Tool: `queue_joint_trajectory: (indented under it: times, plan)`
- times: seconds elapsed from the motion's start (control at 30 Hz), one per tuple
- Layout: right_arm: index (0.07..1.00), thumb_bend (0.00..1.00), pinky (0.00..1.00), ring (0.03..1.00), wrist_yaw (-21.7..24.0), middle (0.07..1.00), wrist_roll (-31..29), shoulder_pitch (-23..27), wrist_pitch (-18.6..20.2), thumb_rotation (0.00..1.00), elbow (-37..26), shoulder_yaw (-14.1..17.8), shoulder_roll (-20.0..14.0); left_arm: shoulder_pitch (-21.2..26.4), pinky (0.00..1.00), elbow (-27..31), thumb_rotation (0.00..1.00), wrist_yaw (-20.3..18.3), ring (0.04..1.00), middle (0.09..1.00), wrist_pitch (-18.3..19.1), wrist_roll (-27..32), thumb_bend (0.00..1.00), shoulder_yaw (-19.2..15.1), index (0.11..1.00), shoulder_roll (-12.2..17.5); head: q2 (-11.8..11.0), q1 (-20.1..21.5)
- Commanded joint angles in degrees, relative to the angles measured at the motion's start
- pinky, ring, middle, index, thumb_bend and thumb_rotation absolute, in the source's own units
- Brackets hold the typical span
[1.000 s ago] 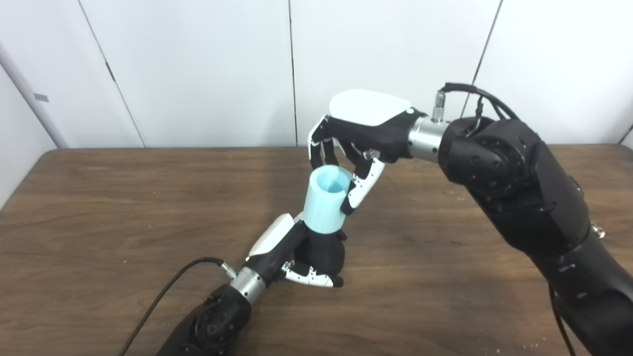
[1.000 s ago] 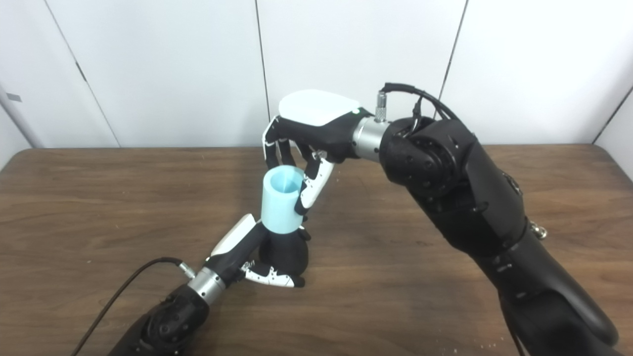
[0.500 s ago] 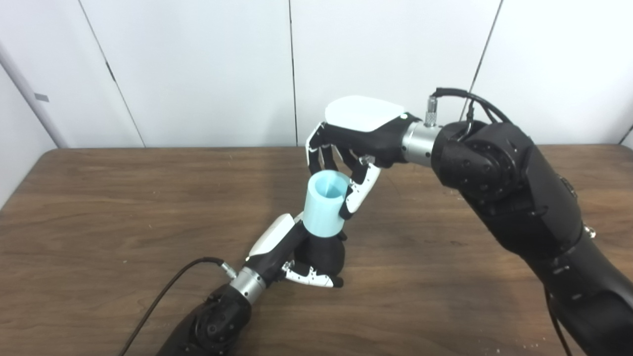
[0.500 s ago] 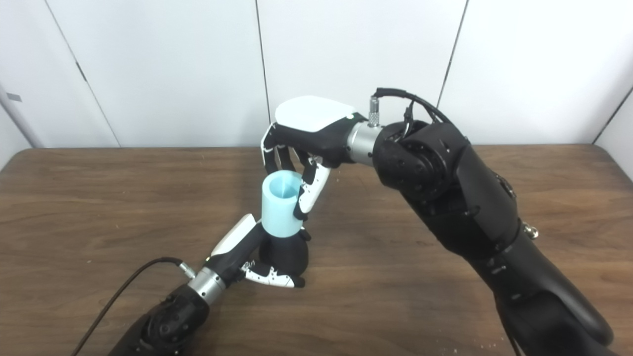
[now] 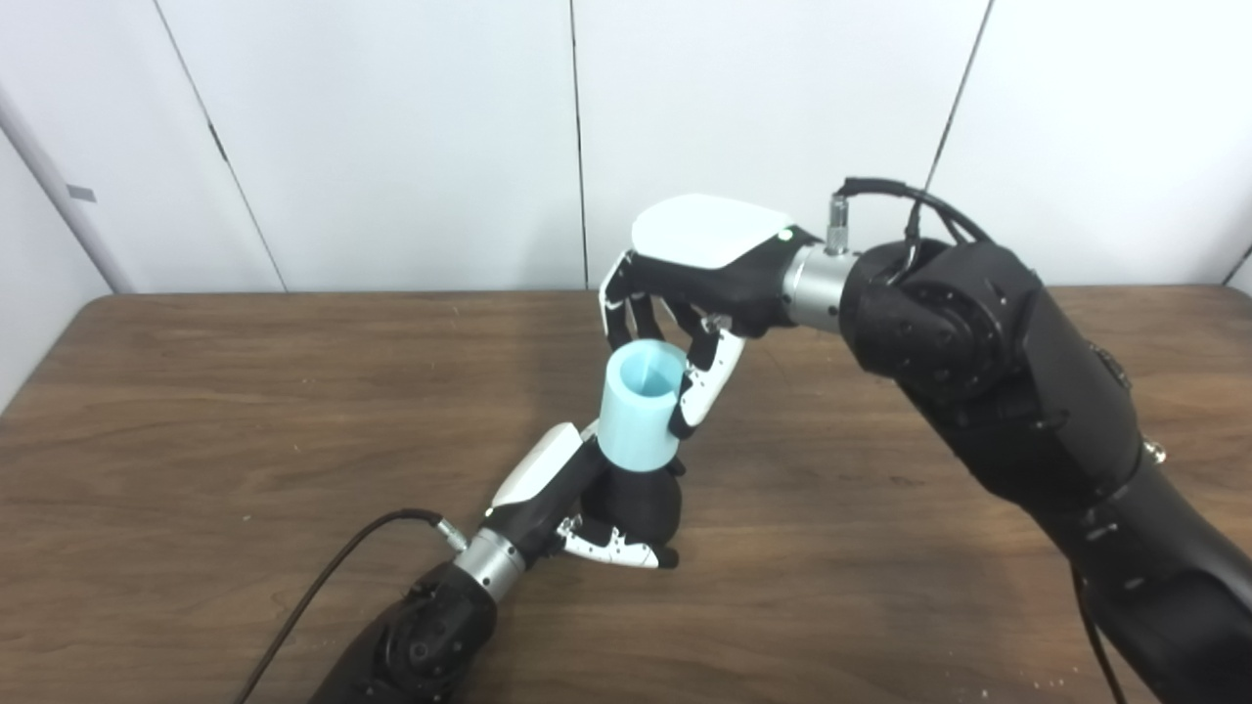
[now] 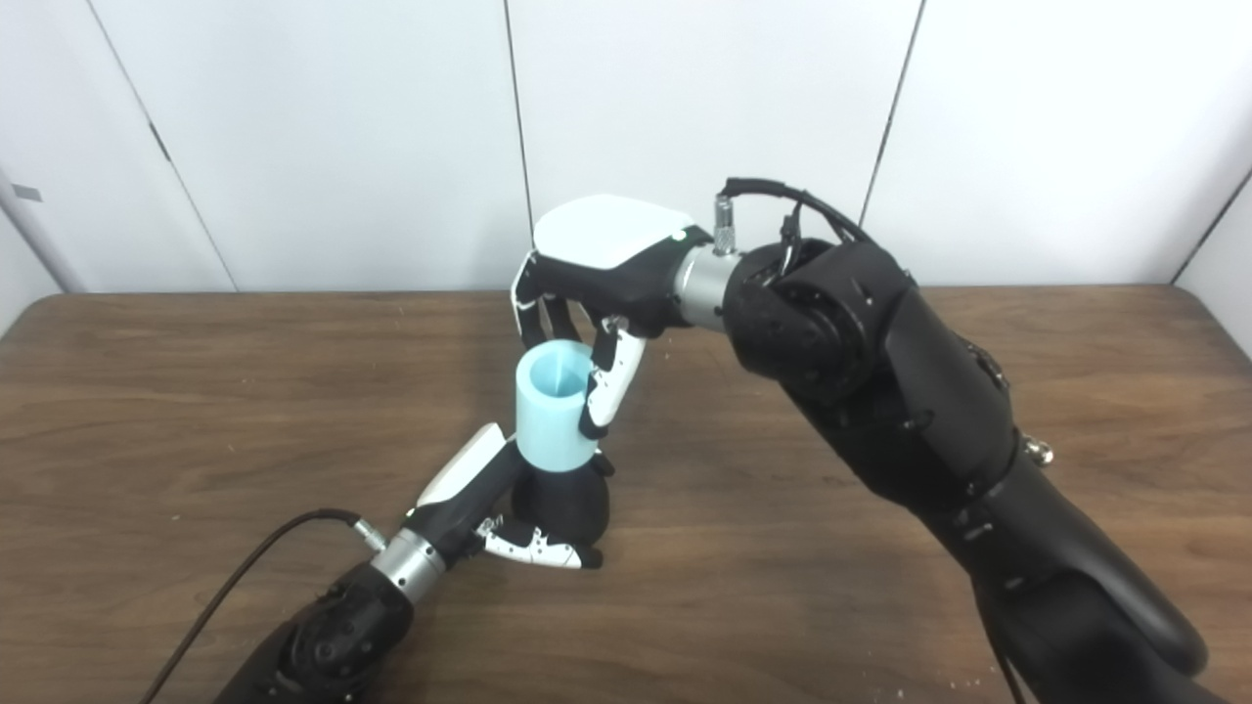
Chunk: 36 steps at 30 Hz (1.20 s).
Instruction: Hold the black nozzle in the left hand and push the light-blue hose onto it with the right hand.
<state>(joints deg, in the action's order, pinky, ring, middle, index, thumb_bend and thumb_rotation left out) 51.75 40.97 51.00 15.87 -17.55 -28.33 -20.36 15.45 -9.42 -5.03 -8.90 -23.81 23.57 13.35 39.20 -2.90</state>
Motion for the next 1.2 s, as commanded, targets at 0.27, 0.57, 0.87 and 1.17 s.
queue_joint_trajectory:
  times: [0.27, 0.57, 0.87, 1.17]
  plan:
    - [0.484, 0.53, 0.15, 0.23, -1.9, 0.471, -0.2, 0.3, -4.2, 0.0, 0.8, 0.6, -0.4, -5.9, 1.0, -3.3, 0.09, -2.5, 0.965, 0.84, 3.3, -1.9, 0.49, 2.1, 0.485, -0.4, 0.1, 0.1]
    - [0.499, 0.52, 0.45, 0.518, -3.9, 0.596, 0.5, -1.4, -4.2, 0.14, -0.7, 1.6, 0.2, -5.8, 1.0, -3.1, 0.09, -2.7, 0.965, 0.84, 3.5, -1.9, 0.49, 2.1, 0.485, -0.3, 0.1, 0.1]
    - [0.497, 0.52, 0.53, 0.609, -4.6, 0.678, 0.4, -2.6, -4.7, 0.16, -2.0, 2.7, -0.9, -5.7, 1.0, -3.6, 0.09, -2.7, 0.965, 0.84, 3.2, -1.8, 0.49, 2.1, 0.485, -0.2, 0.1, 0.1]
    - [0.807, 0.84, 0.82, 0.877, -17.8, 0.874, 2.1, -7.3, -15.6, 0.34, -1.9, 5.9, 0.3, -5.6, 1.0, -3.3, 0.09, -3.0, 0.965, 0.838, 3.6, -1.7, 0.49, 2.0, 0.485, -0.2, 0.0, 0.0]
